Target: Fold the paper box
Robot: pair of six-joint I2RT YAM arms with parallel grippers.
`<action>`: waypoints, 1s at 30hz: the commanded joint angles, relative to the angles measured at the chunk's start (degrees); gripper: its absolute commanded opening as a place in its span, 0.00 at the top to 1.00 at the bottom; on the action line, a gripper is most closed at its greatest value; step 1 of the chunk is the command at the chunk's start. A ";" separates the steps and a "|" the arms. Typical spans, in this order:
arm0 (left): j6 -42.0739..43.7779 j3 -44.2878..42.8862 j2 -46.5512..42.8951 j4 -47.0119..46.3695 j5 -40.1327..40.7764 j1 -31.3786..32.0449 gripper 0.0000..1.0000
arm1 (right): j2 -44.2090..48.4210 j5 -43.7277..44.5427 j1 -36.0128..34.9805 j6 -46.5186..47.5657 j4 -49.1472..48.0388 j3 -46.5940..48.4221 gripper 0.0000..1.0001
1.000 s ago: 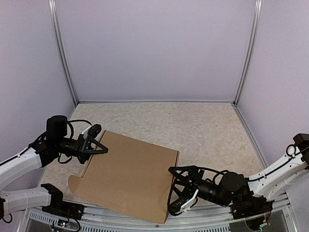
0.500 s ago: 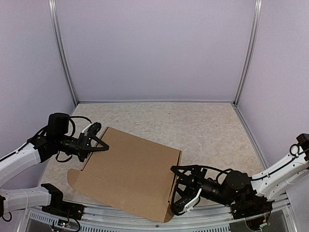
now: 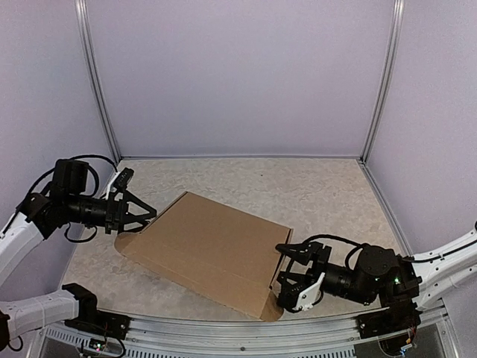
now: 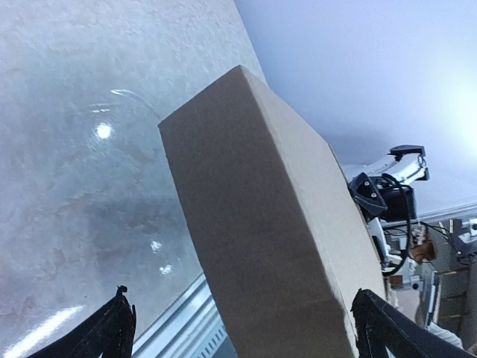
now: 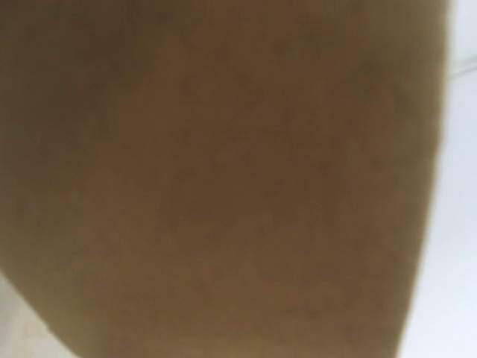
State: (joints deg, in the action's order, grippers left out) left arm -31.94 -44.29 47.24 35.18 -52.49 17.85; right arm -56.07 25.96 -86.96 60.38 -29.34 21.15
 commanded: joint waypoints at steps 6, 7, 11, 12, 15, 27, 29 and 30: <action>9.86 -12.20 -5.63 13.69 30.17 -0.53 0.01 | 4.79 -3.60 4.29 -19.25 16.21 4.60 0.61; 10.02 -12.70 -6.45 13.34 32.98 -0.58 0.01 | 5.60 -4.69 5.05 -20.97 17.04 4.50 0.61; 10.54 -12.33 -12.40 8.12 38.17 -0.53 0.01 | 7.97 -10.34 8.64 -27.10 19.18 3.99 0.62; 10.92 -12.01 -13.55 6.87 37.81 -0.53 0.01 | 8.26 -12.13 9.65 -28.55 19.68 3.99 0.62; 12.19 -11.78 -16.19 5.03 34.42 -0.53 0.01 | 8.76 -18.74 13.54 -33.70 20.37 4.12 0.62; 14.19 -6.68 -16.37 3.84 22.34 0.63 0.01 | 0.02 -51.16 30.99 -51.22 7.79 1.29 0.66; 14.27 -5.68 -15.48 3.45 23.84 2.06 0.01 | -2.25 -55.79 32.71 -54.16 4.29 0.75 0.67; 14.63 -5.41 -14.80 3.34 25.15 3.17 0.01 | -3.28 -57.41 33.37 -55.35 2.92 0.48 0.67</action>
State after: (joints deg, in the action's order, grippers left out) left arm -18.79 -51.55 30.79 39.79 -28.01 18.63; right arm -56.18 -18.11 -56.36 13.47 -16.60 23.14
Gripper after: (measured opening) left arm 0.987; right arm 0.604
